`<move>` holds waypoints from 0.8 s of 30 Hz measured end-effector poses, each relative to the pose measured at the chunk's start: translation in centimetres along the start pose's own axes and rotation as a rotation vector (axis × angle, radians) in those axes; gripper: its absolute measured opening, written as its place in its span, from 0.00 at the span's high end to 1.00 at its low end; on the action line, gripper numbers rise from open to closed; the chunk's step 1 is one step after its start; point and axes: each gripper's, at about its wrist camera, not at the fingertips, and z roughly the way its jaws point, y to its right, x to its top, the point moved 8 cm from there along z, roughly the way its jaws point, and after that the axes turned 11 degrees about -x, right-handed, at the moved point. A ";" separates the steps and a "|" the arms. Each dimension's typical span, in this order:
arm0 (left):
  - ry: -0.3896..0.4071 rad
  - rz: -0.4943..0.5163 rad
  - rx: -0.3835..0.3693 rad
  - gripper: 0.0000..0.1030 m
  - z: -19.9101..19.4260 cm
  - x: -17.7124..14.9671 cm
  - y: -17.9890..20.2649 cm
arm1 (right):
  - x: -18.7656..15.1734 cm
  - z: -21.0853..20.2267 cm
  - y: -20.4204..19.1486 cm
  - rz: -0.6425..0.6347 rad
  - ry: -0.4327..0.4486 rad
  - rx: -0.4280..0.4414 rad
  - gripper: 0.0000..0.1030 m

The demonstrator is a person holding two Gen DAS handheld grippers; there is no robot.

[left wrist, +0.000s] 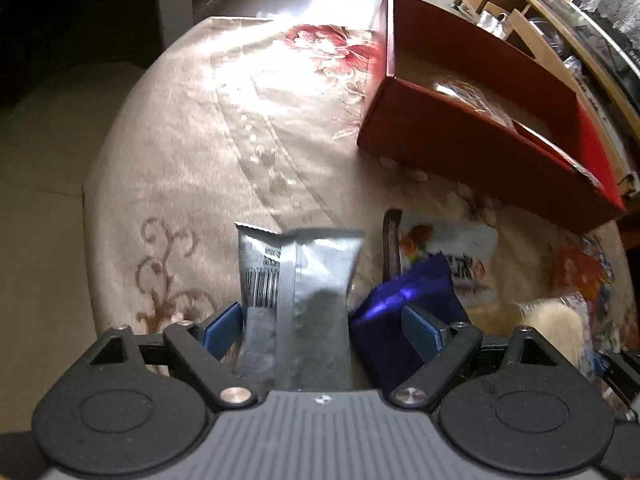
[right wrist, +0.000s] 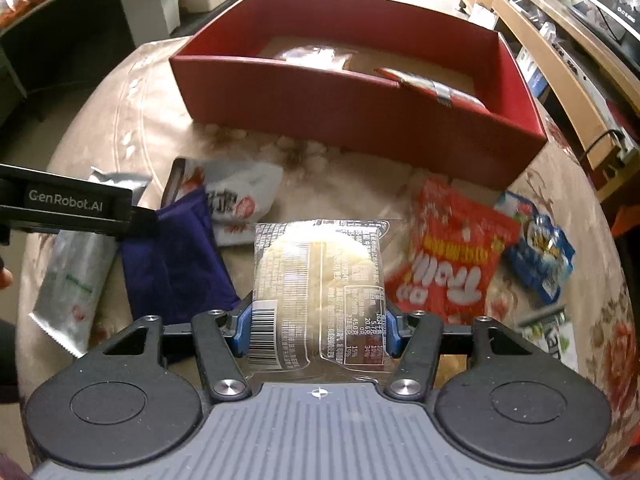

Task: Organize snacks
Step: 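Grasp the silver-green bar with left tool while right tool grasps the round wrapped cake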

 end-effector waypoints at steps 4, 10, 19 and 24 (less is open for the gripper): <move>0.016 0.035 0.028 0.14 -0.7 -0.4 -0.5 | 0.1 0.2 0.3 0.020 -0.013 0.002 0.36; 0.036 0.007 0.051 0.13 -0.1 -0.2 -0.6 | 0.1 0.3 0.8 0.062 -0.021 -0.001 0.32; 0.026 0.073 0.036 0.42 -0.8 -0.7 -0.4 | -0.4 1.8 1.1 0.078 -0.049 -0.027 0.26; 0.019 0.065 0.022 0.45 -1.5 -1.3 -1.0 | 0.1 1.2 0.1 0.034 -0.027 -0.032 0.35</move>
